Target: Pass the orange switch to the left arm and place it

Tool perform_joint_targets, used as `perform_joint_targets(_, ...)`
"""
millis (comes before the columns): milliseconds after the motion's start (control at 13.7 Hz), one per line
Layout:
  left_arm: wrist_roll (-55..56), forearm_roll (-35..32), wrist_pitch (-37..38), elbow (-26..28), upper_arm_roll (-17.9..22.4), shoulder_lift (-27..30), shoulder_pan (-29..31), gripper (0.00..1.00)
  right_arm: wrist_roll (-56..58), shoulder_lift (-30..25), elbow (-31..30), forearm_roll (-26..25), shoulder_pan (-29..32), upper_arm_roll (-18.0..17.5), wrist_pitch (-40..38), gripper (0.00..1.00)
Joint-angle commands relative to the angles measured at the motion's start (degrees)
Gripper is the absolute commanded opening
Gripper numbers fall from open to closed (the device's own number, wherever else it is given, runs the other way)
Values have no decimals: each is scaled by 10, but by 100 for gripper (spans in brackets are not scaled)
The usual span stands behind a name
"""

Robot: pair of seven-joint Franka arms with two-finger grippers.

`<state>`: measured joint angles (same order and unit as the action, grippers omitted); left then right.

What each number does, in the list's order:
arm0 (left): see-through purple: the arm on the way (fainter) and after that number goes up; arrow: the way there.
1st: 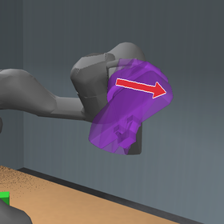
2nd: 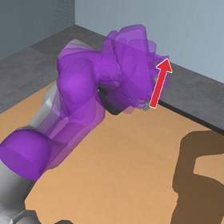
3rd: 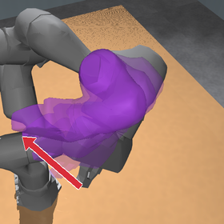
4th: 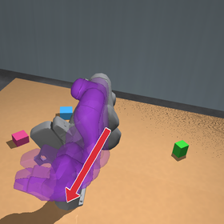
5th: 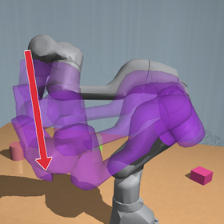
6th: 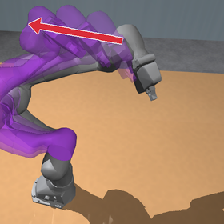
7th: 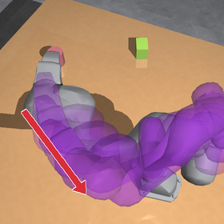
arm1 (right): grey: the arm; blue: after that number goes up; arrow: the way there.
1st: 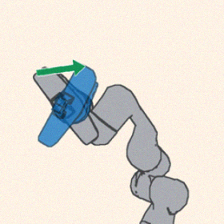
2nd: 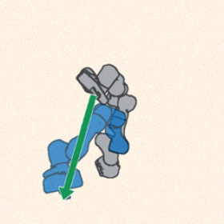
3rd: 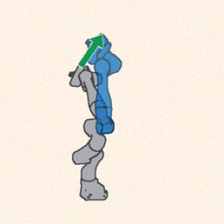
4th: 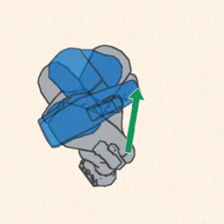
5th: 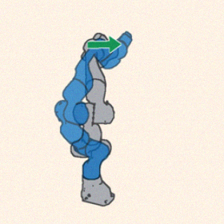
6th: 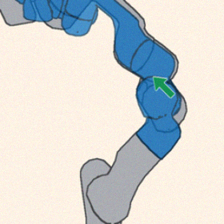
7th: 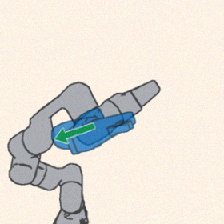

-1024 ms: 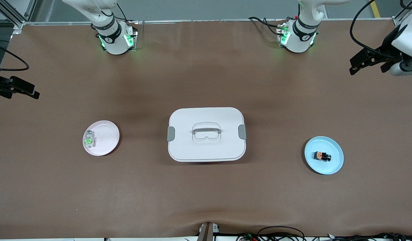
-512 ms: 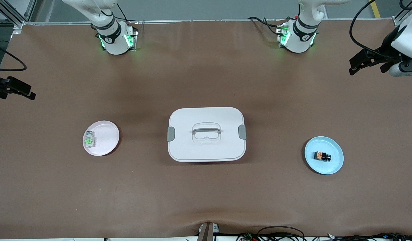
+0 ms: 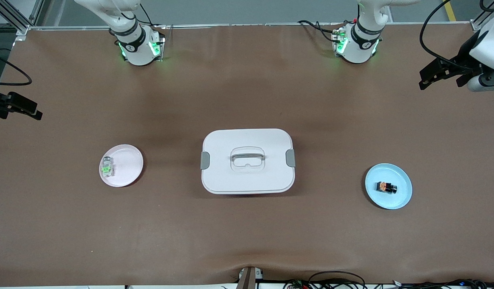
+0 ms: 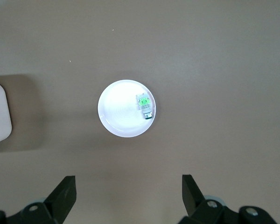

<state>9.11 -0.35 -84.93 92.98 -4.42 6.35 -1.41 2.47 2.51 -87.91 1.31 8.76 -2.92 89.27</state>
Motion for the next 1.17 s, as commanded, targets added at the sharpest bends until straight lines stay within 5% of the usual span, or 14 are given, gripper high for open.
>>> perform_joint_targets(0,-4,-1,10,-6,3,4,-2,100,-9,-15,-16,-5,3,-4,6,100)
perform_joint_targets(1098,-1,-2,10,-31,0,-24,-5,100,-10,-16,-16,-1,2,-6,11,100)
